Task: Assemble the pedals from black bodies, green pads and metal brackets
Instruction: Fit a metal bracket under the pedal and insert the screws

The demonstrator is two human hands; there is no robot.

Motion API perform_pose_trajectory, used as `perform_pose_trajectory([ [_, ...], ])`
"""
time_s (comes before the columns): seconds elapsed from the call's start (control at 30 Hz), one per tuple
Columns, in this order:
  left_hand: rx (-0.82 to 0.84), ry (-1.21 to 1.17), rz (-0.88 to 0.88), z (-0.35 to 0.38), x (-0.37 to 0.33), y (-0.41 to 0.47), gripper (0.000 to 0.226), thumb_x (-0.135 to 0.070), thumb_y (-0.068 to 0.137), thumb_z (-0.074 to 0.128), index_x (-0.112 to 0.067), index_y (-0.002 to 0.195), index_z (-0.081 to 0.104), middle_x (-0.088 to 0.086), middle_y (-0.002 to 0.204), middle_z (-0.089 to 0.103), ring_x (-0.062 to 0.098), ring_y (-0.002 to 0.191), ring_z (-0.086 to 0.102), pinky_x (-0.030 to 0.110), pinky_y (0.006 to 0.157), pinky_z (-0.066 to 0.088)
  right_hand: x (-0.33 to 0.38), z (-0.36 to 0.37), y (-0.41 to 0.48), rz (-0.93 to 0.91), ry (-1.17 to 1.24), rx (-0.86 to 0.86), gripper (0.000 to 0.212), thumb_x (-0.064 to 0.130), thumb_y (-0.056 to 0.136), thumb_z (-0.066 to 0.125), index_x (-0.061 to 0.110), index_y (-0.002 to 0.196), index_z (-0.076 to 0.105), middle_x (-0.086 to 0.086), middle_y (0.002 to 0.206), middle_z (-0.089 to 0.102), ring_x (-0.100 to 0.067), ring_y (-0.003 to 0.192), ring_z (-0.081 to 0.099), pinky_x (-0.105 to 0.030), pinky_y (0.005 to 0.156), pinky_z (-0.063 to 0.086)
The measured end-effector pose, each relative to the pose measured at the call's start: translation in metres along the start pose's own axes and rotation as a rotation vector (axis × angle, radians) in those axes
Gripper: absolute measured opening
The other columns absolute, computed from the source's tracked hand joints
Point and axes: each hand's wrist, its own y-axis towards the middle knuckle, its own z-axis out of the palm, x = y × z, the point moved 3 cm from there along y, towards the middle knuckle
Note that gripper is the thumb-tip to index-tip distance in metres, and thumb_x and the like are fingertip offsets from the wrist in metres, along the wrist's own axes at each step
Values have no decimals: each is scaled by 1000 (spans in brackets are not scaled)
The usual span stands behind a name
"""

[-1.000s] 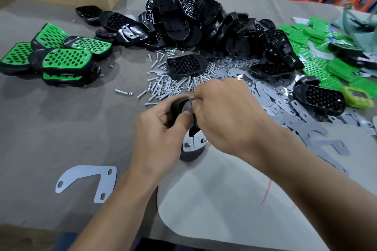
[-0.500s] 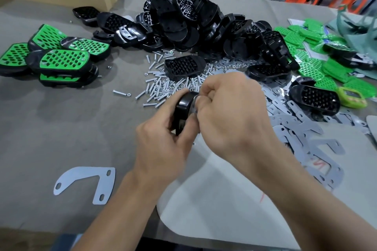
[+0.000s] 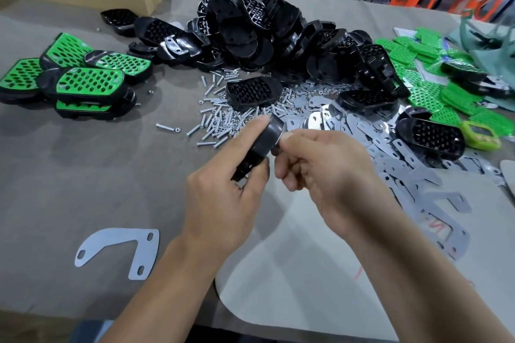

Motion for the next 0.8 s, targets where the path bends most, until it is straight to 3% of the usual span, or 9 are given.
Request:
perform_pose_trajectory([
  [0.1, 11, -5, -41, 1, 0, 0, 55, -16, 89, 66, -32, 142, 59, -18, 129, 65, -20, 105, 59, 1, 90, 41, 1, 1, -6, -206, -128, -110, 19, 4, 88, 63, 6, 69, 67, -8, 58, 66, -19, 48, 52, -22, 47, 41],
  [0.2, 35, 0, -51, 1, 0, 1, 58, -13, 89, 68, -33, 142, 58, -16, 130, 66, -19, 104, 59, 2, 90, 42, -3, 3, -9, -324, -268, -226, 11, 7, 83, 65, 11, 73, 68, -7, 58, 67, -30, 51, 54, -37, 50, 44],
  [0.27, 47, 13, -48, 2, -1, 1, 61, -7, 87, 70, -29, 143, 60, -14, 127, 69, -16, 104, 61, 2, 91, 41, -4, 4, -9, -356, -321, -267, 11, 10, 81, 64, 14, 71, 68, -4, 55, 65, -30, 51, 54, -38, 50, 44],
  [0.37, 59, 38, -8, 2, -4, 1, 62, -2, 84, 70, -23, 142, 61, -16, 133, 66, -6, 115, 62, 3, 95, 41, -6, 3, -7, -314, -245, -245, 14, 10, 80, 65, 14, 68, 70, -1, 51, 61, -11, 43, 45, -24, 47, 35],
  [0.53, 60, 17, 62, 1, -6, 3, 62, -6, 86, 65, -28, 144, 57, -41, 136, 49, -14, 126, 54, 4, 102, 38, -10, 0, -3, -114, 82, -94, 23, 3, 83, 62, -13, 67, 58, -11, 50, 47, -17, 46, 34, -26, 48, 25],
  [0.6, 59, 14, 83, 0, -6, 3, 60, -11, 88, 61, -28, 145, 55, -44, 137, 47, -13, 129, 52, 5, 104, 37, -10, 0, -2, -10, 202, -14, 25, -3, 89, 58, -8, 65, 59, -10, 50, 45, -16, 48, 33, -25, 45, 24],
  [0.67, 56, 11, 87, 0, -6, 3, 59, -11, 89, 61, -28, 145, 56, -43, 138, 48, -11, 130, 53, 6, 105, 38, -9, -1, -3, 19, 177, 4, 24, -1, 91, 58, 1, 69, 65, -9, 53, 51, -17, 50, 38, -25, 47, 28],
  [0.8, 48, 5, 66, 0, -4, 2, 61, -7, 87, 64, -27, 144, 58, -41, 137, 50, -9, 129, 55, 7, 105, 39, -7, -4, -4, -79, 75, -68, 16, -1, 90, 62, 0, 76, 69, -11, 61, 63, -17, 52, 48, -24, 52, 40],
])
